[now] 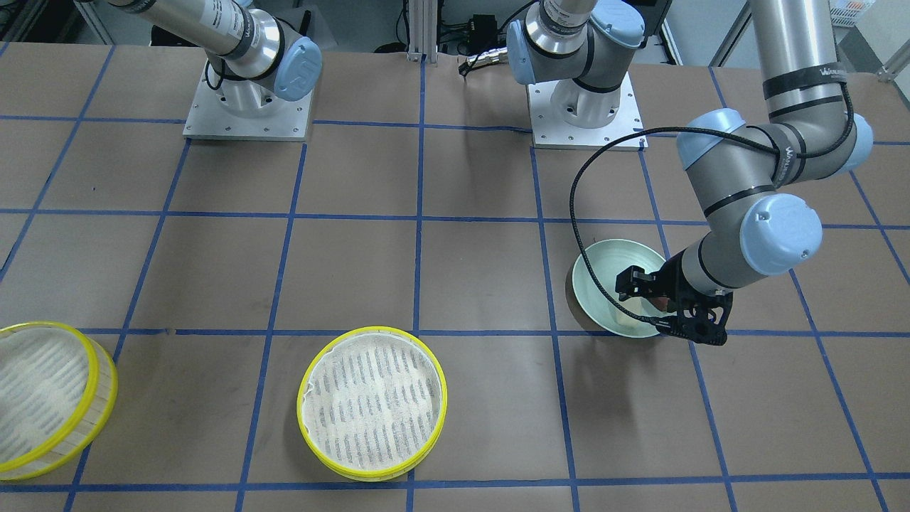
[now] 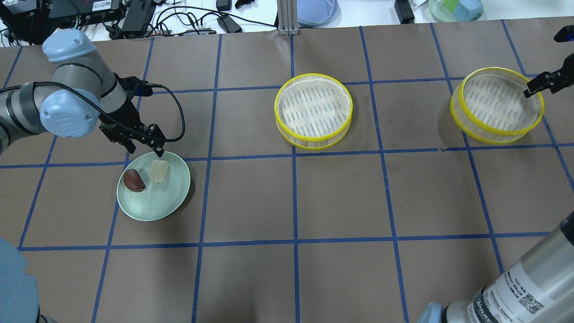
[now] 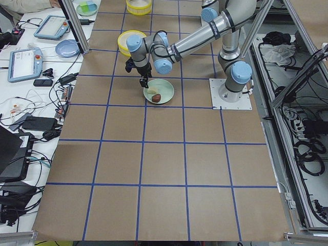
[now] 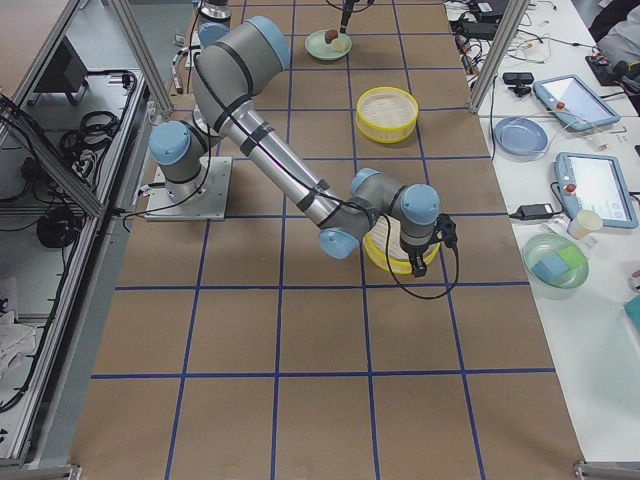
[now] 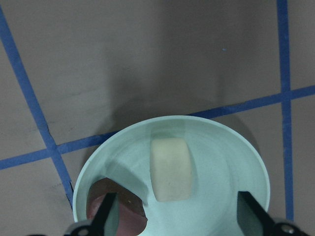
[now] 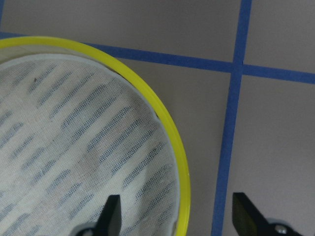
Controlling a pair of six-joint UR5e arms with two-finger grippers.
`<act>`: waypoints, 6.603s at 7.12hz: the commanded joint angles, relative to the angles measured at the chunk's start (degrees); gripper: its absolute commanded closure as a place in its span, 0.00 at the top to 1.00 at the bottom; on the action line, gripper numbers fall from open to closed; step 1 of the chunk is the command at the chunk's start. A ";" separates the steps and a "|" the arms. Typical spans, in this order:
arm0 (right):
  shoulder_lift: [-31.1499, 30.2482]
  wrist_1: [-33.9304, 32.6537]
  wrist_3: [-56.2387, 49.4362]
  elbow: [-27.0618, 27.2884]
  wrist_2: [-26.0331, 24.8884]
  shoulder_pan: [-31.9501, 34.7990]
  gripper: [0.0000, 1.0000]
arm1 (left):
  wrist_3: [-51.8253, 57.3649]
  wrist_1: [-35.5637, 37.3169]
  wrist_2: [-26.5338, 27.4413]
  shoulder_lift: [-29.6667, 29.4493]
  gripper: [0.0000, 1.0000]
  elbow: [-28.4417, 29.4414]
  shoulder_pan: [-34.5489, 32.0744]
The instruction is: Stack buns with steamer
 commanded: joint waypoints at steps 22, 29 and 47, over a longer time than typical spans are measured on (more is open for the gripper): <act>-16.83 7.99 25.22 3.60 -11.24 17.95 0.00 | -55.06 28.96 -26.21 -14.82 0.00 12.85 -21.62; -19.05 9.57 43.68 4.85 -12.91 31.13 0.00 | -54.98 28.26 -24.55 -13.18 1.00 13.55 -21.45; -10.17 6.68 68.07 4.76 -12.12 45.40 0.00 | -16.38 -3.99 0.69 -5.51 1.00 0.11 5.45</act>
